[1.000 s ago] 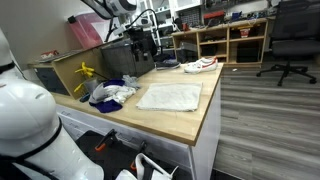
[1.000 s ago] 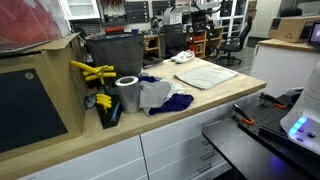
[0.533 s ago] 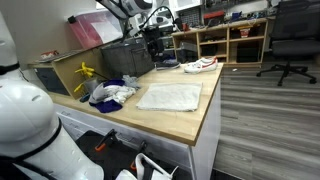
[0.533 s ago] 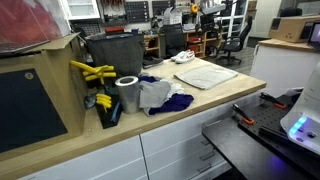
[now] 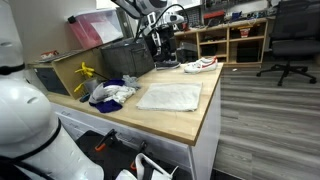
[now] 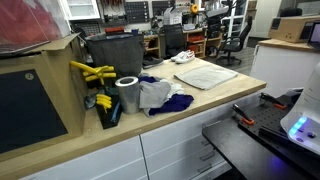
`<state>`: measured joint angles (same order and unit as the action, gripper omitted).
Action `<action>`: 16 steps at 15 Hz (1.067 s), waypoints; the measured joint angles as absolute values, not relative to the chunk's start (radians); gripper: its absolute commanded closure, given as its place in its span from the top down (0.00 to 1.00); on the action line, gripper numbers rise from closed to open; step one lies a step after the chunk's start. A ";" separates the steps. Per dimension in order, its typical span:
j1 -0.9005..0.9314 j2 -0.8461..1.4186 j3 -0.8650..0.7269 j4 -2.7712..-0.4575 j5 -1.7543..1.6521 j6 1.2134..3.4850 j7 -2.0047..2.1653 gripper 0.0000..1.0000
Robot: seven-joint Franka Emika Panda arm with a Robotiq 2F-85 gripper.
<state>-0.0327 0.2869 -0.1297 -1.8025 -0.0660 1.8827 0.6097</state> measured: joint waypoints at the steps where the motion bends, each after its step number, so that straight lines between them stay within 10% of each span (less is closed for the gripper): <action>1: -0.034 0.291 -0.130 -1.795 -0.066 1.880 0.616 1.00; 16: -0.041 0.392 -0.166 -1.800 -0.070 2.057 0.731 1.00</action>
<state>-0.0412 0.3925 -0.1656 -1.8002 -0.0698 2.0570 0.7313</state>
